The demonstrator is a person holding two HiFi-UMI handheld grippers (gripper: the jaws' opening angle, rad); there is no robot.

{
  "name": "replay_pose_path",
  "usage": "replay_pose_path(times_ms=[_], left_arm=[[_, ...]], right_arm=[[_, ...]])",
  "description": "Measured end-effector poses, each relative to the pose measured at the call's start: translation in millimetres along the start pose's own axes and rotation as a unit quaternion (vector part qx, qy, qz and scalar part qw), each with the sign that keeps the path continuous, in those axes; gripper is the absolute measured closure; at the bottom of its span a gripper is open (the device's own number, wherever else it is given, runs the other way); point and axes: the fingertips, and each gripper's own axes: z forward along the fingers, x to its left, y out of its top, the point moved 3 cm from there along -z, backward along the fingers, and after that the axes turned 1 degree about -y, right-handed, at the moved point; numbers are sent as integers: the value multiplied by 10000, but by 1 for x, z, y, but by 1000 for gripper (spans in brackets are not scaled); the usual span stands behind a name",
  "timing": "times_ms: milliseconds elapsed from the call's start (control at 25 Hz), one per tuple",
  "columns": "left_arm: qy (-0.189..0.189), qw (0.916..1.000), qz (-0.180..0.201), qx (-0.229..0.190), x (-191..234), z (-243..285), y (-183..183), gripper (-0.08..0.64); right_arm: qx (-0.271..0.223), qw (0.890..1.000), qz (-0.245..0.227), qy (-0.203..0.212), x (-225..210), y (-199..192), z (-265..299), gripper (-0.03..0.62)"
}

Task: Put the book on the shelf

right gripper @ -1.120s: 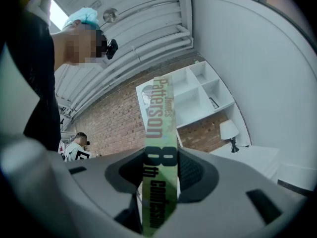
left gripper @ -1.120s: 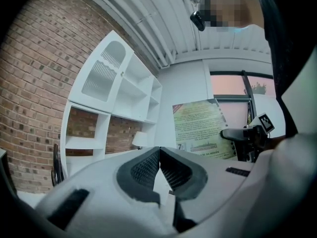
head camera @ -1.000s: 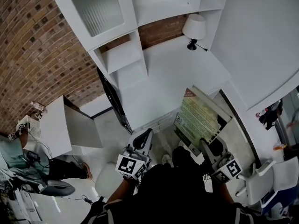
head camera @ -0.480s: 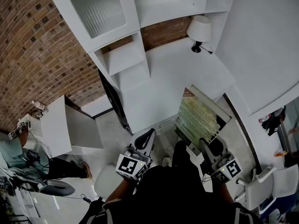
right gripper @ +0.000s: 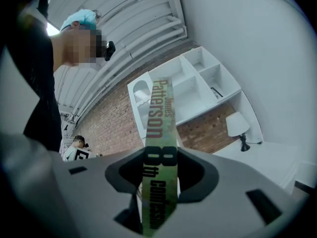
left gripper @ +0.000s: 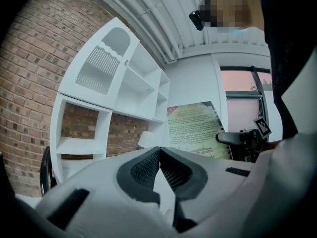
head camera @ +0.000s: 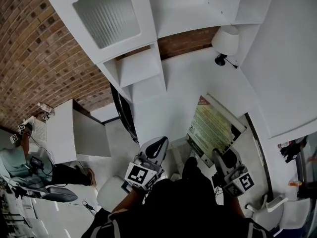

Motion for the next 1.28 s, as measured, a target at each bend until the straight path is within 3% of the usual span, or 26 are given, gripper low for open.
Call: replay_pose_path(times_ms=[240,400,640,840,1120,1280], left_arm=[[87,9999,98,-99,21,62,24,541],[380,9992,52,-138,31,93,42,541],[643,9976,103,-240,46,132,39,541],[986,9946,127,-308,58,146,46,541],[1406,9890,176,-415,93,149,64,541],[1469,9866,360,-614,96,144,81,541]], right_arm=[[-18,9997,-64,231,-52,31,48,423],[-8,9991,-49,426,-85,47,75,423],[-239,9971,158,712,-129,77,114,423],[-115,9944,58,1044,-152,83,145,423],[-300,9848,29,1712,-134,115,214,423],[-265,9846,-378,1688,-130,120,229,423]])
